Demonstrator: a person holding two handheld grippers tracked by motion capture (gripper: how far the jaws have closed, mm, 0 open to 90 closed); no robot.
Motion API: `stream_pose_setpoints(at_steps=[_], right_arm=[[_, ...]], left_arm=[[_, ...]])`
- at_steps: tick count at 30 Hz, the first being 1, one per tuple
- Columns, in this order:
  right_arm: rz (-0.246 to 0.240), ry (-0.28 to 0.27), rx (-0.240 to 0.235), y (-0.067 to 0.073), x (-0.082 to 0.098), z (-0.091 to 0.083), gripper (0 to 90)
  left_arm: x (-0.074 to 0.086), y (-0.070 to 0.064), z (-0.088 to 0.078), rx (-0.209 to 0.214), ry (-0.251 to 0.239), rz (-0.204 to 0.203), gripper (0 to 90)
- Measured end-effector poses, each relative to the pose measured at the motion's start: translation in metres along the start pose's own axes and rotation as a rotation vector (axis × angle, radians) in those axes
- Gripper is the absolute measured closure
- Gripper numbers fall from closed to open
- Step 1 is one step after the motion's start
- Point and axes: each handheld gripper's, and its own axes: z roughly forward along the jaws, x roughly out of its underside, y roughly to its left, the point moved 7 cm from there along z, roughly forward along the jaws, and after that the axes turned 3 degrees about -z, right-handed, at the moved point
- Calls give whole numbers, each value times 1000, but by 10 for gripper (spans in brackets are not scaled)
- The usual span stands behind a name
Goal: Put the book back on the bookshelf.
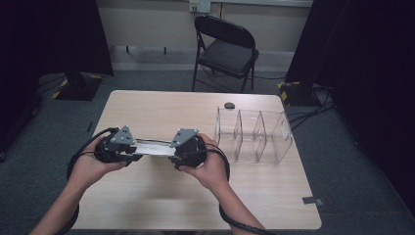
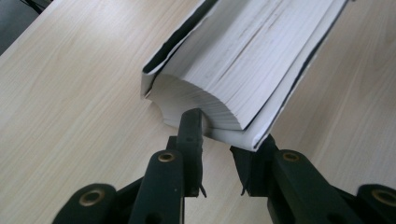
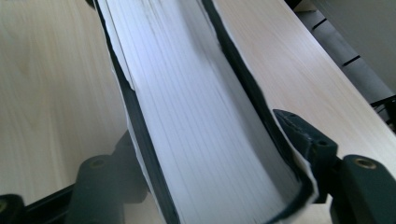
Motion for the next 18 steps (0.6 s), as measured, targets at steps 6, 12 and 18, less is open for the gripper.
stream_pose_setpoints(at_steps=[6,12,18], right_arm=[[-100,85,-2,3,-6,0,435],[-137,144,-10,3,-11,-2,452],[-102,172,-37,-1,-11,-8,458]], left_arm=[[0,0,-2,-7,4,17,736],[2,3,-3,-31,-13,14,688],[14,6,2,-16,-22,-3,578]])
